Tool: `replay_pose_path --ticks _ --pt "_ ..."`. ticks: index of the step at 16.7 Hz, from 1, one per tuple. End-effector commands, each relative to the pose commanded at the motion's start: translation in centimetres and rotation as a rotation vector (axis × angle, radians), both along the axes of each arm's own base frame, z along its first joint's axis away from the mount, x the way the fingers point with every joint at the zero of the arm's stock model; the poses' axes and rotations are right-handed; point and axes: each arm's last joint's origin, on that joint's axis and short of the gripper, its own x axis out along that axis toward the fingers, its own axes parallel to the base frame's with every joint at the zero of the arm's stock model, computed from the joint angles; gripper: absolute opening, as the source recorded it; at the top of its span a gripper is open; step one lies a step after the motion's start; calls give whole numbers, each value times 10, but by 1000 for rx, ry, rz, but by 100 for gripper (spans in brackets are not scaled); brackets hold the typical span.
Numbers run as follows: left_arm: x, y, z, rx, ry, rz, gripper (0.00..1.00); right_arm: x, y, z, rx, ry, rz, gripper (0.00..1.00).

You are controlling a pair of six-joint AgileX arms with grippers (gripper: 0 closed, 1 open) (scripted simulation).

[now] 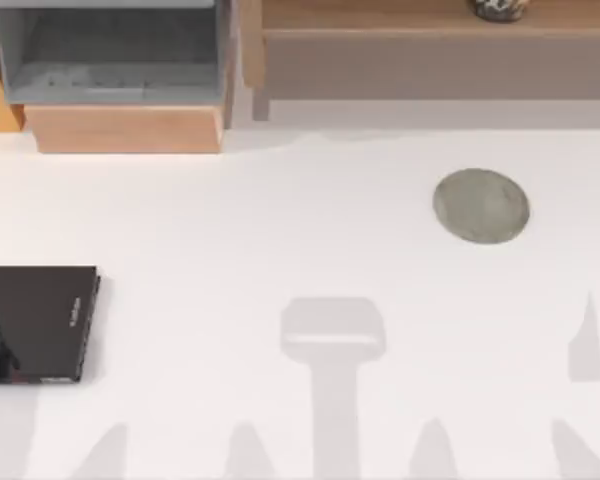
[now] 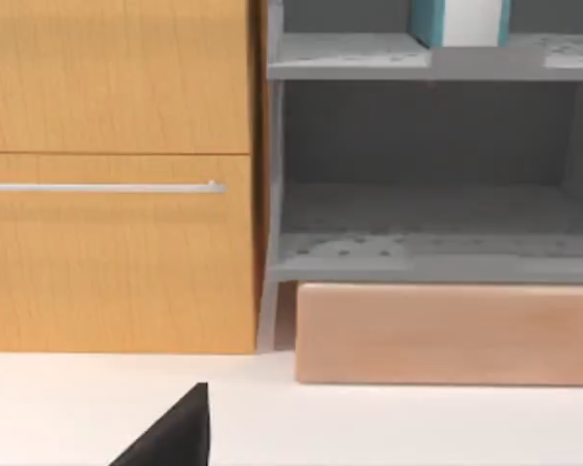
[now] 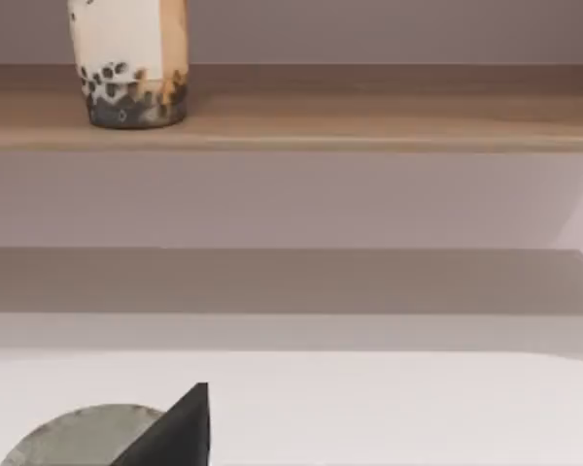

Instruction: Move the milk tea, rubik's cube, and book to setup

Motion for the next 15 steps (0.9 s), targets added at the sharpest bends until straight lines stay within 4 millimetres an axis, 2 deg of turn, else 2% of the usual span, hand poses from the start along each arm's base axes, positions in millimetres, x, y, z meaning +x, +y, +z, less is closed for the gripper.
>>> replay_pose_path --ticks 4,6,9,12,15 --pt "0 0 0 0 0 0 100 1 1 6 0 -6 -1 100" --pt "0 0 0 0 0 0 100 3 2 21 -1 -21 -2 100" --pt "0 0 0 0 0 0 100 16 6 54 -2 -41 -6 100" --pt "0 0 0 0 0 0 100 47 14 89 -3 -45 -9 100" --pt "0 0 0 0 0 0 100 97 30 113 -5 -33 -12 100"
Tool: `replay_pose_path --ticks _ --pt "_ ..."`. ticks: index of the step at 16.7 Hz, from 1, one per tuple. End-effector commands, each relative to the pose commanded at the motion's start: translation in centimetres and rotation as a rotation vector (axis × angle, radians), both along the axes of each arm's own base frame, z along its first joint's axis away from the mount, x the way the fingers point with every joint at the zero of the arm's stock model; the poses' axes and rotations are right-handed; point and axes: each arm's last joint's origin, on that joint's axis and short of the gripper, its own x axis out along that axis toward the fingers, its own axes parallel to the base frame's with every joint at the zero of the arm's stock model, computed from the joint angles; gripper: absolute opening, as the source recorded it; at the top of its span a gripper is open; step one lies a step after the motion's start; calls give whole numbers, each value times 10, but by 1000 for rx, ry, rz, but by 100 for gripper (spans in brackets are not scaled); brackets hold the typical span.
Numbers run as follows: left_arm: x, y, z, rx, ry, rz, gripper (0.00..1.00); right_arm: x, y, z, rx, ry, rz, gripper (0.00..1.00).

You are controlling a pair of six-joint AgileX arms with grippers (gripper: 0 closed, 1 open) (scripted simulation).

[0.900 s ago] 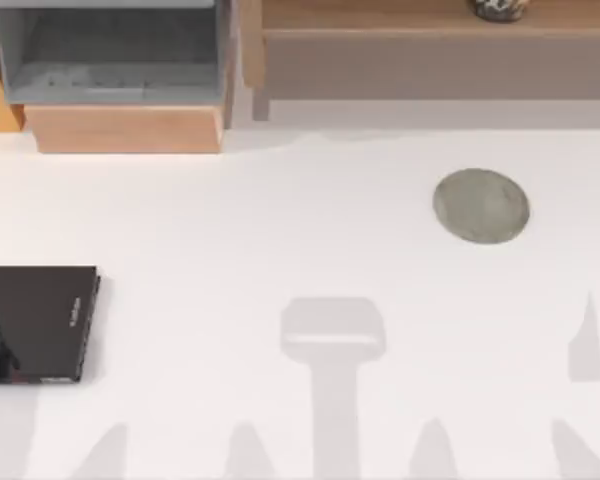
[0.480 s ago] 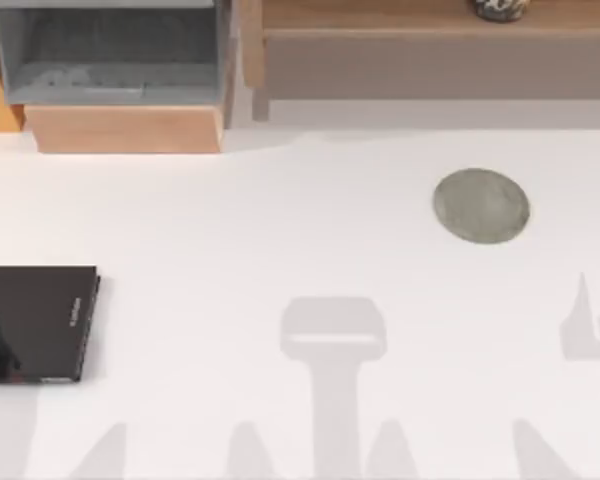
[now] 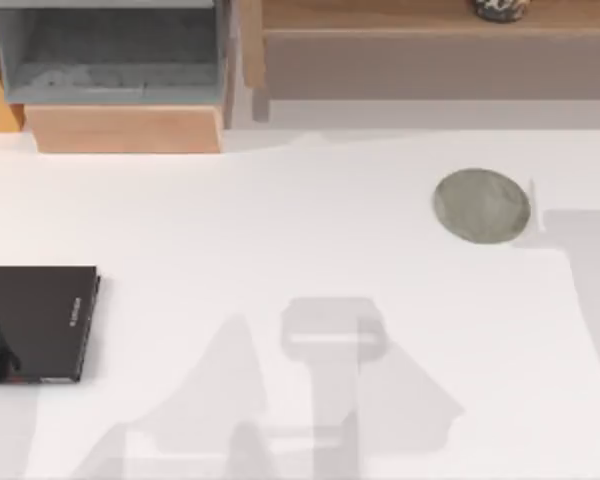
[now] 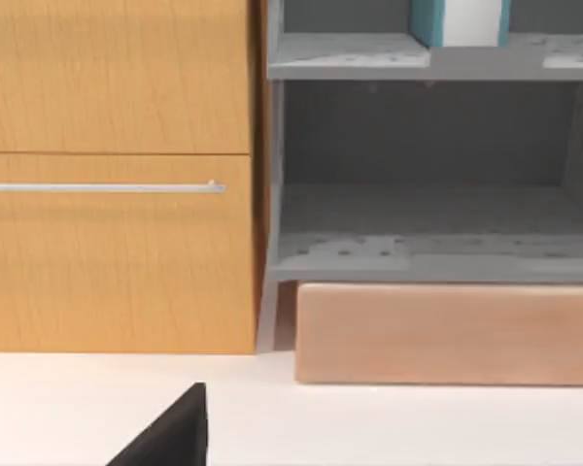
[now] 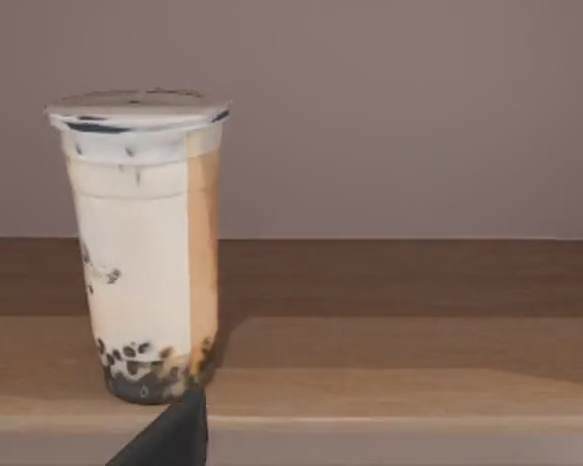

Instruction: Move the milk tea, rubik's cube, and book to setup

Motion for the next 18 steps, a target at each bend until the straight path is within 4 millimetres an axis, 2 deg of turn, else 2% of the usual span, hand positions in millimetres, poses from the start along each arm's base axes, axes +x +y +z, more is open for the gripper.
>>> replay_pose_path --ticks 2,4,7,9,13,18 --pt "0 0 0 0 0 0 100 39 15 4 -3 14 -1 100" --pt "0 0 0 0 0 0 100 79 33 0 -6 27 -2 100" --pt "0 0 0 0 0 0 100 130 60 -19 -9 36 -3 100" --pt "0 0 0 0 0 0 100 156 77 -34 -9 36 -3 100" --pt "0 0 0 0 0 0 100 184 99 -58 -7 32 -4 100" --pt "0 0 0 0 0 0 100 187 102 -61 -6 31 -4 100"
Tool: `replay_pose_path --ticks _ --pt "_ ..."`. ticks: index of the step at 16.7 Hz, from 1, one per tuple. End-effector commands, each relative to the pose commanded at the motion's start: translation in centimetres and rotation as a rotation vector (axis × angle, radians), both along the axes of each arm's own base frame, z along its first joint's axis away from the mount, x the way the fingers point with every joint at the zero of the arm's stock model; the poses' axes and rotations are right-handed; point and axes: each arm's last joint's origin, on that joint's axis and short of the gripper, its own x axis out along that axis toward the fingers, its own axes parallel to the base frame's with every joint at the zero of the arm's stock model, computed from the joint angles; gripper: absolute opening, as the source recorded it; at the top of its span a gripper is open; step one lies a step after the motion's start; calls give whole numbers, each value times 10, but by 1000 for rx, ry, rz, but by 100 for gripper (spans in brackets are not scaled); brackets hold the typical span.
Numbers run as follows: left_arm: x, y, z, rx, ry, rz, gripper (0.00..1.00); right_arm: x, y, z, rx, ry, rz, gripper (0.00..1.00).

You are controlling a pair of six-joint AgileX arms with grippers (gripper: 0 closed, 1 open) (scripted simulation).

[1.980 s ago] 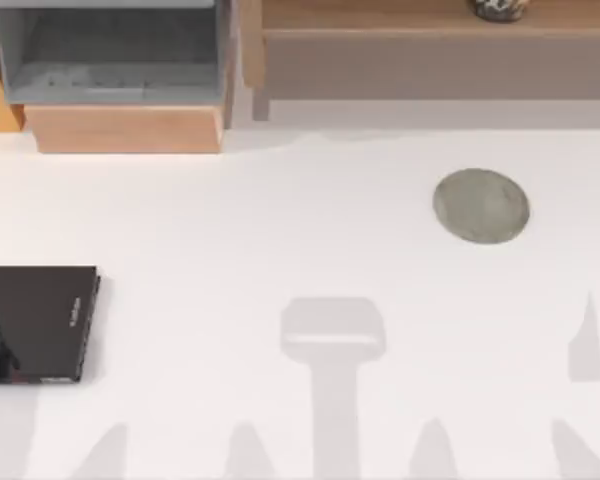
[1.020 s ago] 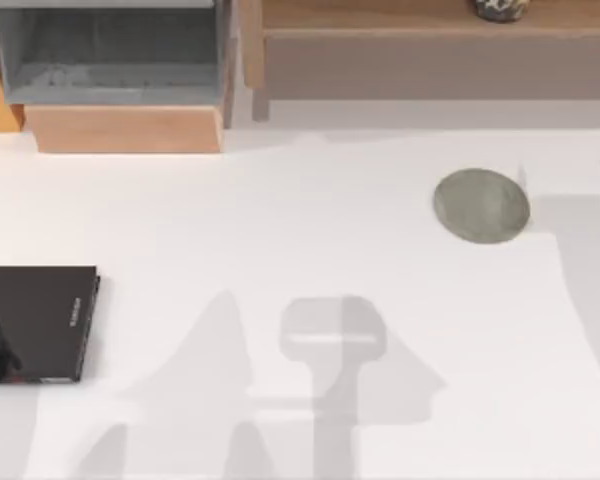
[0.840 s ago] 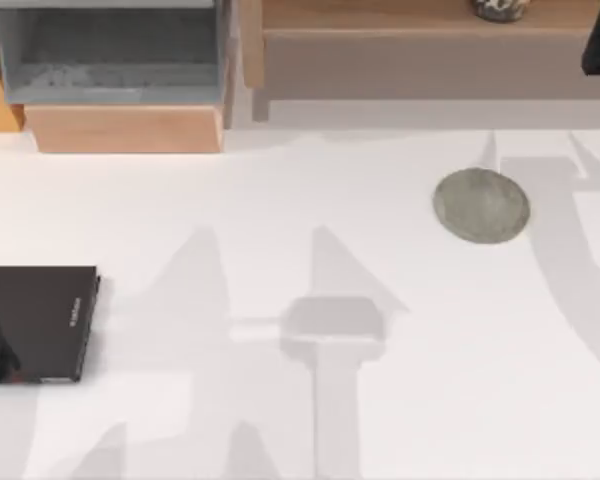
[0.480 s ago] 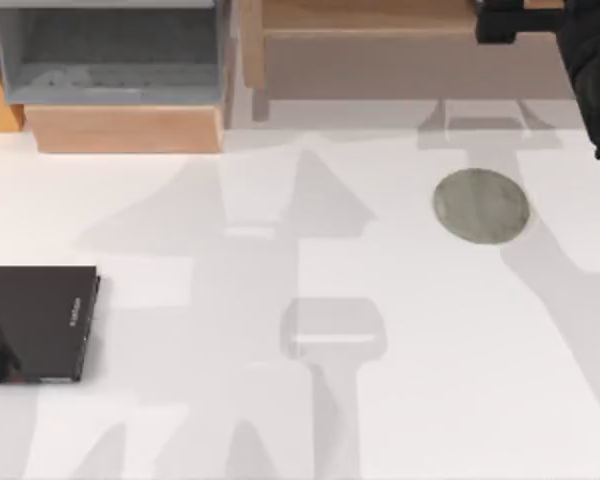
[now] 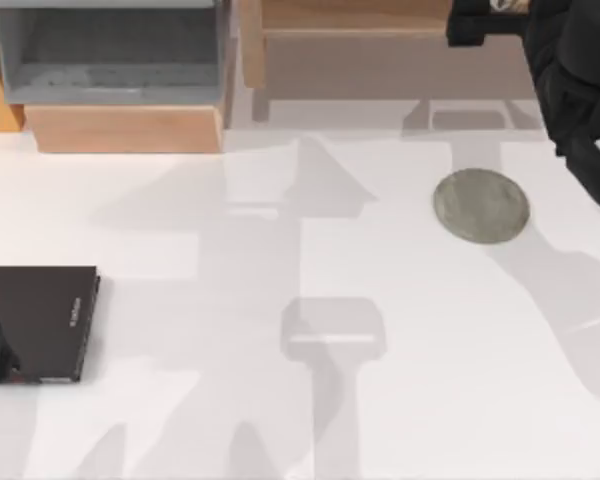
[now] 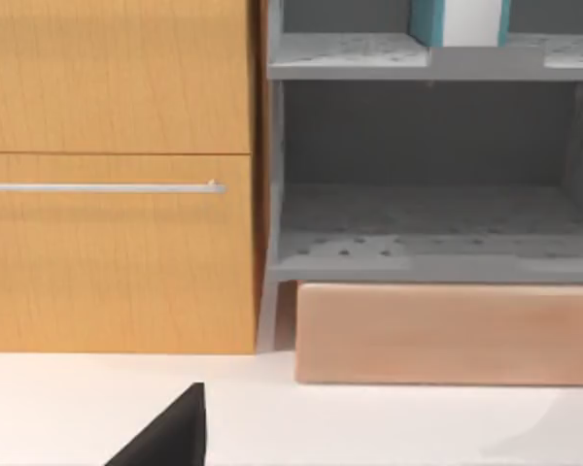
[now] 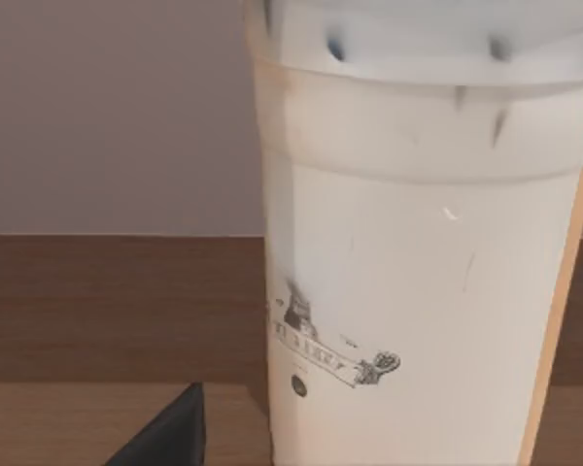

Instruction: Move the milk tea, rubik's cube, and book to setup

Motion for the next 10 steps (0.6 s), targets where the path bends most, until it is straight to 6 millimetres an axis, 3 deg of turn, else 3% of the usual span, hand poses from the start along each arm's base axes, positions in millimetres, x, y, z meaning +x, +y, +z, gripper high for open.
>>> replay_pose_path --ticks 4,10 --pt "0 0 0 0 0 0 100 8 -1 0 -1 2 0 100" --pt "0 0 0 0 0 0 100 60 1 0 0 0 0 100"
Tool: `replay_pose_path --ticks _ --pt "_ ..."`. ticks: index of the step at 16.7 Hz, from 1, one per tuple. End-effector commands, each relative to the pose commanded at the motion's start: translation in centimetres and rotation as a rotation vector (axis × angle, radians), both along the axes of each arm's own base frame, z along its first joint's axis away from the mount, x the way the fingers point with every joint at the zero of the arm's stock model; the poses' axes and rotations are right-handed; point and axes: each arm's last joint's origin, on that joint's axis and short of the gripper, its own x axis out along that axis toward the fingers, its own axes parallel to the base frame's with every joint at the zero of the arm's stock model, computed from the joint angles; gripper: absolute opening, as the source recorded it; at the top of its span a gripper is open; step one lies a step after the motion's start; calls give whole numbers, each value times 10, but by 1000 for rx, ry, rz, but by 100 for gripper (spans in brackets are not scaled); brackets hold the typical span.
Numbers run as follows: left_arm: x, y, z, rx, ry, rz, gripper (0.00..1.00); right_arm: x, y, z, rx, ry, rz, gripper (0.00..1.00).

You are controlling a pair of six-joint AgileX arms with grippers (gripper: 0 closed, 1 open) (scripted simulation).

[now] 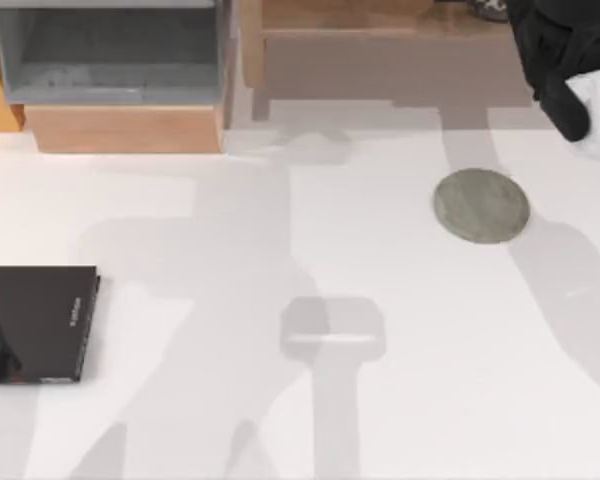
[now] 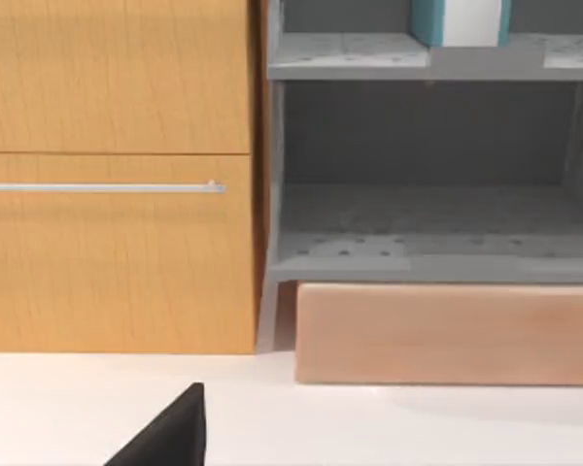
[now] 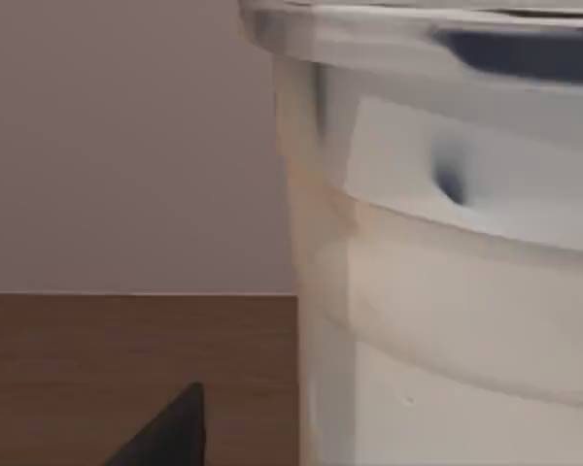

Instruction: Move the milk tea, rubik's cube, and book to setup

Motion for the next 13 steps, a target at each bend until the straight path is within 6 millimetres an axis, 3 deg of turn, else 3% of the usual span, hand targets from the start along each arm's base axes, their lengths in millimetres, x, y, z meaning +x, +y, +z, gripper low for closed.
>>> replay_pose_path --ticks 3,8,13 --pt "0 0 0 0 0 0 100 18 -2 0 0 -1 0 100" --pt "0 0 0 0 0 0 100 20 -2 0 0 0 0 100" --pt "0 0 0 0 0 0 100 20 -2 0 0 0 0 62"
